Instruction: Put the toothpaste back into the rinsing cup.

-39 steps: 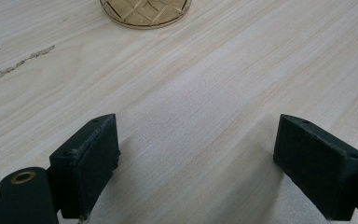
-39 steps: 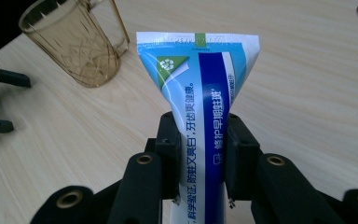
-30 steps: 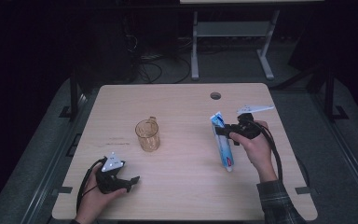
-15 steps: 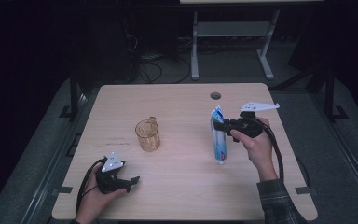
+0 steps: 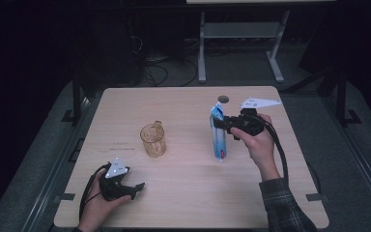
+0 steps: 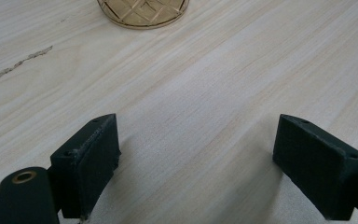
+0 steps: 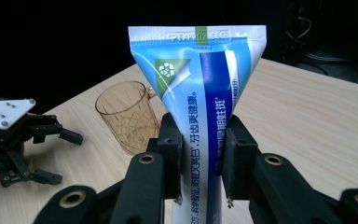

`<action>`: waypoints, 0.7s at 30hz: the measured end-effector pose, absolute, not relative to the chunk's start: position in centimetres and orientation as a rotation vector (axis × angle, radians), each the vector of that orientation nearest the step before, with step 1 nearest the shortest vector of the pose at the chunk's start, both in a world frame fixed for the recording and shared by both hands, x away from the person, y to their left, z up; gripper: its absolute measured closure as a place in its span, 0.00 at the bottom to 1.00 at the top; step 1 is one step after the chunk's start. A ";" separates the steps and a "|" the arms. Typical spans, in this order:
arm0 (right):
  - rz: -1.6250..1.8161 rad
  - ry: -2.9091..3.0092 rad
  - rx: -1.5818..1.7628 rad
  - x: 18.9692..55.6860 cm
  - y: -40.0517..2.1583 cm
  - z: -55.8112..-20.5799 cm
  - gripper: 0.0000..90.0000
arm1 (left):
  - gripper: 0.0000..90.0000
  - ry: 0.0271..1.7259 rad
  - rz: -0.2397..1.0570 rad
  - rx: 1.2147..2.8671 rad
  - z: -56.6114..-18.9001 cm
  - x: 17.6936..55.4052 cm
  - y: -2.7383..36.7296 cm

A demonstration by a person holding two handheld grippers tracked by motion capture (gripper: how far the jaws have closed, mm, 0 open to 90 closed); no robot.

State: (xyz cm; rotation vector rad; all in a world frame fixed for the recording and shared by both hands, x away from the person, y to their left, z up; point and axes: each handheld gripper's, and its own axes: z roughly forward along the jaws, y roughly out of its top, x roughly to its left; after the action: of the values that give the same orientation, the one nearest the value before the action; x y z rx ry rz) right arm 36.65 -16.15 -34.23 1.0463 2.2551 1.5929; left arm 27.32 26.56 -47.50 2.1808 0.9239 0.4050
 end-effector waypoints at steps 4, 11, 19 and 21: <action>1.596 2.255 1.024 37.0 -15.5 -33.7 0.80 | 0.15 0.924 0.405 2.181 -47.5 27.3 26.6; 1.615 2.253 0.991 37.6 -14.4 -32.8 0.80 | 0.15 0.920 0.401 2.181 -47.5 27.3 26.6; 1.628 2.254 0.937 38.4 -12.6 -31.7 0.80 | 0.15 0.918 0.403 2.183 -47.5 27.3 26.6; 1.632 2.254 0.924 38.6 -12.1 -31.5 0.80 | 0.15 0.918 0.402 2.183 -47.5 27.3 26.6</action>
State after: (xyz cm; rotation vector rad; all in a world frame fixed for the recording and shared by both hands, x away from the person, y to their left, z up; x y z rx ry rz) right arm 38.63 -12.11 -31.46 0.9245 2.2544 1.6325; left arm 27.31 26.56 -47.50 2.1832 0.9177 0.4023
